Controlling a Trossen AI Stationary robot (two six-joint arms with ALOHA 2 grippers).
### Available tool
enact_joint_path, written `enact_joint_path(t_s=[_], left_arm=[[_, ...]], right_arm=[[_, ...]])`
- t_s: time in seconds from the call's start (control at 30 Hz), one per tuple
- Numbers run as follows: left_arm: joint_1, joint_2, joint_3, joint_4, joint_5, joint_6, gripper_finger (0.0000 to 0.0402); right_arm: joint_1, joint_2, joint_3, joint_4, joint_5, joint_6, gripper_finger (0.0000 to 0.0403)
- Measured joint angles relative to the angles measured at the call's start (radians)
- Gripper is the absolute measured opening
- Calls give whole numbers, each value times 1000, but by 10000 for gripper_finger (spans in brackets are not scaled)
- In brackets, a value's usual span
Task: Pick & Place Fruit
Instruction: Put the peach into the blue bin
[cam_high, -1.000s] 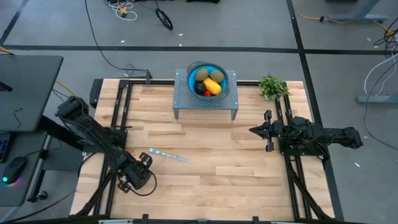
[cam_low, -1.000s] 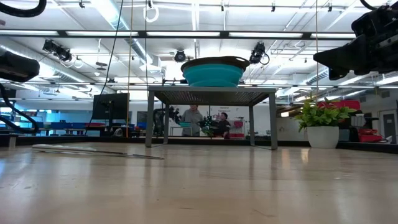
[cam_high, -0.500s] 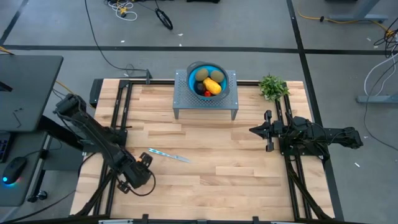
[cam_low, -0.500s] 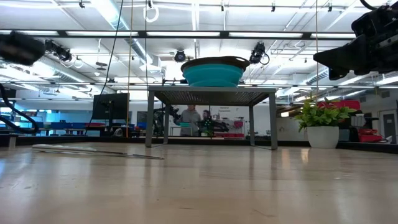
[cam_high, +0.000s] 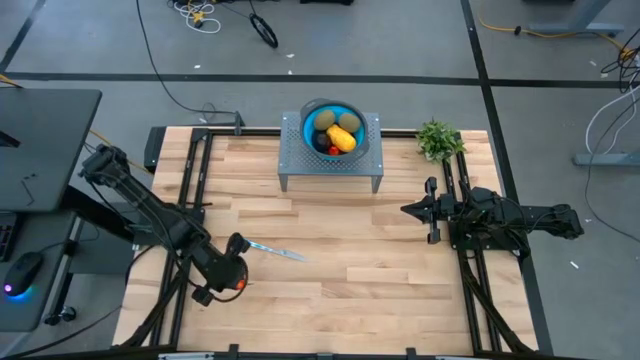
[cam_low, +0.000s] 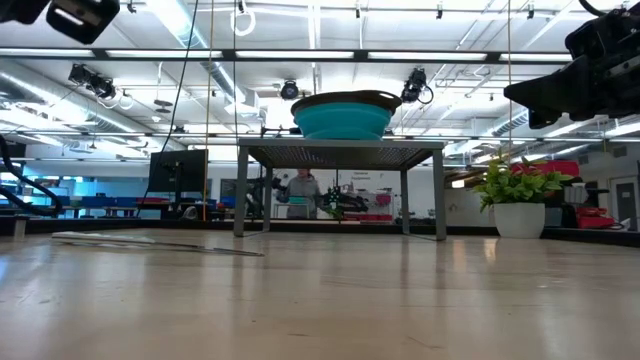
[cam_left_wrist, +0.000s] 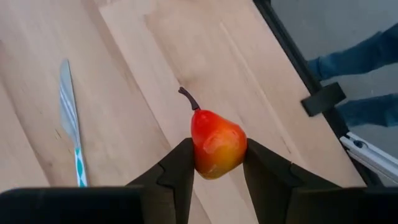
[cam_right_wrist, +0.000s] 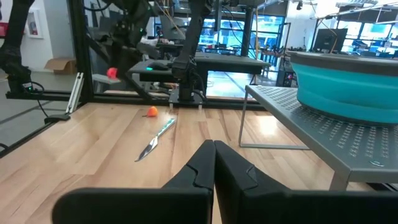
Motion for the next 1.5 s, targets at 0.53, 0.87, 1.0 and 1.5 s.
enact_joint_path(t_s=[0.53,0.87,1.0,1.5], left_arm=[[39,-20,114,-8,-41,94,130],[139,-21,309,-7,-51,202,130],[167,-21,332,-19,-48,229,130],[251,-20,333,-48,-48,273,130]], right_arm=[[0,0,0,1,0,0,7],[0,0,0,1,0,0,7],[0,0,0,0,0,0,7],[0,0,0,0,0,0,7]])
